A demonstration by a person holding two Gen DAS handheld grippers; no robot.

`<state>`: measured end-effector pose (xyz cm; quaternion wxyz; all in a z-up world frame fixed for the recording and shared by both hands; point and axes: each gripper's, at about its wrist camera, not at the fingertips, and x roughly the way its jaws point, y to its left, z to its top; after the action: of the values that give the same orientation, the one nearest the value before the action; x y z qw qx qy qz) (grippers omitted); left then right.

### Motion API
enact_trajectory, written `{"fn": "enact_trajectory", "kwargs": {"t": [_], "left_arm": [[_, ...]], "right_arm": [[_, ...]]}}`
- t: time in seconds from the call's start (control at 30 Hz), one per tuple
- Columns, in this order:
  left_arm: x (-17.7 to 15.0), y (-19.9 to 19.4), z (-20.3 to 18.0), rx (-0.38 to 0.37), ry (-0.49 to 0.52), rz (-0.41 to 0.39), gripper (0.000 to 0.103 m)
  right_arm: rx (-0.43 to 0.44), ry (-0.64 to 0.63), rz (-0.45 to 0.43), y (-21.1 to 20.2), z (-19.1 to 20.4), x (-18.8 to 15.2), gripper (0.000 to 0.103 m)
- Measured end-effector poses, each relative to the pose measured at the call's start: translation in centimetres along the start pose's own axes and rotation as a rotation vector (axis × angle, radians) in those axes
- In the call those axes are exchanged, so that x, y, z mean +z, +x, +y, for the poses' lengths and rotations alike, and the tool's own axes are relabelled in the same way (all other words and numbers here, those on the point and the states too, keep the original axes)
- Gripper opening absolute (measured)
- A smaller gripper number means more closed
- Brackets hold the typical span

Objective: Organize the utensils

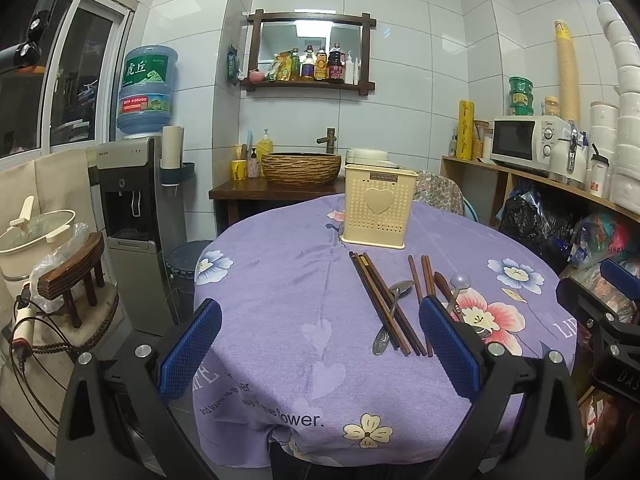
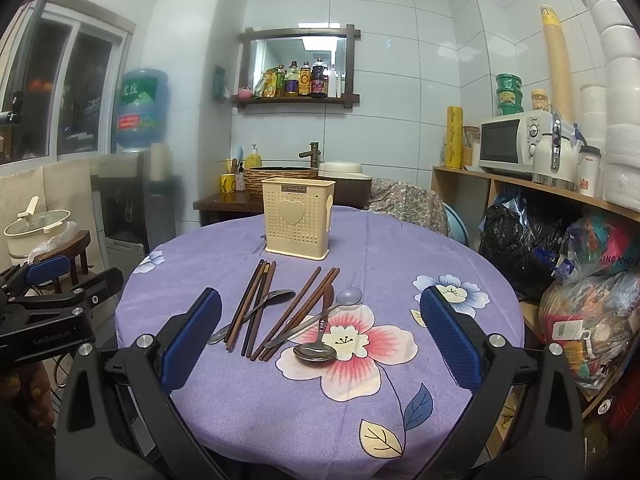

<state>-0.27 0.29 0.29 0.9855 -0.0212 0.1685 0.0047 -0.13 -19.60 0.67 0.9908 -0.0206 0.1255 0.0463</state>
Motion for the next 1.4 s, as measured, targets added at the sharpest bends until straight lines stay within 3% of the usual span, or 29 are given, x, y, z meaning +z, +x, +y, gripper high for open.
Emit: {"fn": "enact_trajectory", "kwargs": {"t": [1.4], "left_arm": [[0.17,-0.15,0.37,0.002,-0.008,-0.003,0.098]], "right_arm": [[-0.003,-0.01,-0.001,0.17,0.19,-0.19,0.098]]}}
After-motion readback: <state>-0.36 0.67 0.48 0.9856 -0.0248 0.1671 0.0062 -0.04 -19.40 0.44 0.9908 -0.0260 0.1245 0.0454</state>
